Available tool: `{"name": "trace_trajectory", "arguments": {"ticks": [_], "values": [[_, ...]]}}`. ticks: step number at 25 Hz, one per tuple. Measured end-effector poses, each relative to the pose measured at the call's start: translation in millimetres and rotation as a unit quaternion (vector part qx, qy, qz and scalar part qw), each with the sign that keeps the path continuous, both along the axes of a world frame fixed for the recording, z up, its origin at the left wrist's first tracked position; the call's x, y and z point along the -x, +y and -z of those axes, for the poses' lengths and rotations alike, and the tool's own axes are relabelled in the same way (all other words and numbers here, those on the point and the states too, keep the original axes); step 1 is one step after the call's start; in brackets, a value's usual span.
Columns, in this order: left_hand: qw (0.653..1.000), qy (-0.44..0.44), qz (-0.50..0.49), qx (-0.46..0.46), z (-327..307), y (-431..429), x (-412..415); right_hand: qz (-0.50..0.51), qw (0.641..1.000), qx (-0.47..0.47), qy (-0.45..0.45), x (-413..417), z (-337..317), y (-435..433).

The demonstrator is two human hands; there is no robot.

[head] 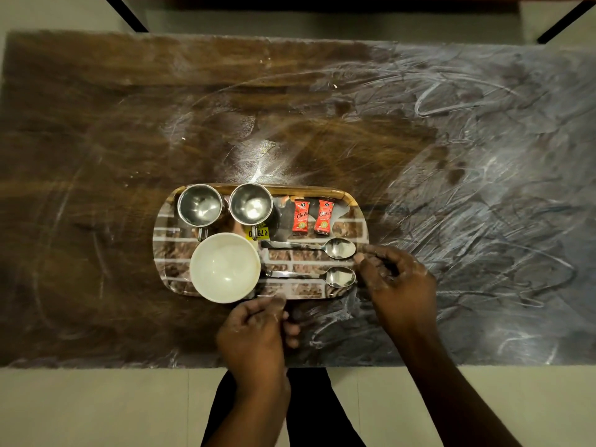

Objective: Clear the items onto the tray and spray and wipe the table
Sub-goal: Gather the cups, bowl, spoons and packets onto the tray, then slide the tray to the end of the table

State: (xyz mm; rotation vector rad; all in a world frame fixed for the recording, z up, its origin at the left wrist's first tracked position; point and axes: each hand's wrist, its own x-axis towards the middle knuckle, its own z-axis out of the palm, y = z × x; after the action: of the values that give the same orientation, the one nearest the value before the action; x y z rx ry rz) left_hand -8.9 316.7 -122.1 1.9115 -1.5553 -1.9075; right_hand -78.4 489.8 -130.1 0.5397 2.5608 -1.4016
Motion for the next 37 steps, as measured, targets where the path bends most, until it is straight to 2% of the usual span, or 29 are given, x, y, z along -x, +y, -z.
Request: {"name": "trace_trajectory", "arguments": {"ticks": [4,6,7,9,11,14,19,23,30,37], "values": [[0.977,0.035,0.014,0.208,-8.5,-94.6,-18.4,0.027,0.999,0.009,-0.027,18.3,7.6,7.5],[0.958,0.021,0.070,0.279,-1.0,-148.9,-6.0,0.059,0.996,0.041,-0.052,29.7,14.1,7.3],[0.954,0.012,0.104,0.279,2.4,-170.7,4.9,0.072,0.993,0.058,-0.072,34.4,17.6,6.4],[0.959,0.026,0.171,0.224,8.8,-198.3,28.8,0.081,0.987,0.086,-0.107,40.9,23.5,3.7],[0.948,0.024,0.252,0.192,13.2,-211.1,49.8,0.081,0.985,0.103,-0.112,43.1,27.7,0.7],[0.941,0.019,0.288,0.177,23.9,-223.5,65.6,0.111,0.978,0.133,-0.118,43.8,32.3,-3.9],[0.951,0.059,0.265,0.147,32.0,-233.5,62.7,0.134,0.970,0.151,-0.134,47.0,29.1,-10.5],[0.971,0.093,0.194,0.100,21.5,-245.7,52.7,0.103,0.973,0.160,-0.131,55.3,6.4,-24.0],[0.983,0.110,0.102,0.107,-61.5,-287.5,3.9,0.027,0.976,0.175,-0.124,72.8,-70.8,-83.8],[0.989,0.131,-0.033,0.054,-155.6,-348.3,-57.8,-0.084,0.979,0.144,-0.116,97.5,-177.0,-186.6]]}}
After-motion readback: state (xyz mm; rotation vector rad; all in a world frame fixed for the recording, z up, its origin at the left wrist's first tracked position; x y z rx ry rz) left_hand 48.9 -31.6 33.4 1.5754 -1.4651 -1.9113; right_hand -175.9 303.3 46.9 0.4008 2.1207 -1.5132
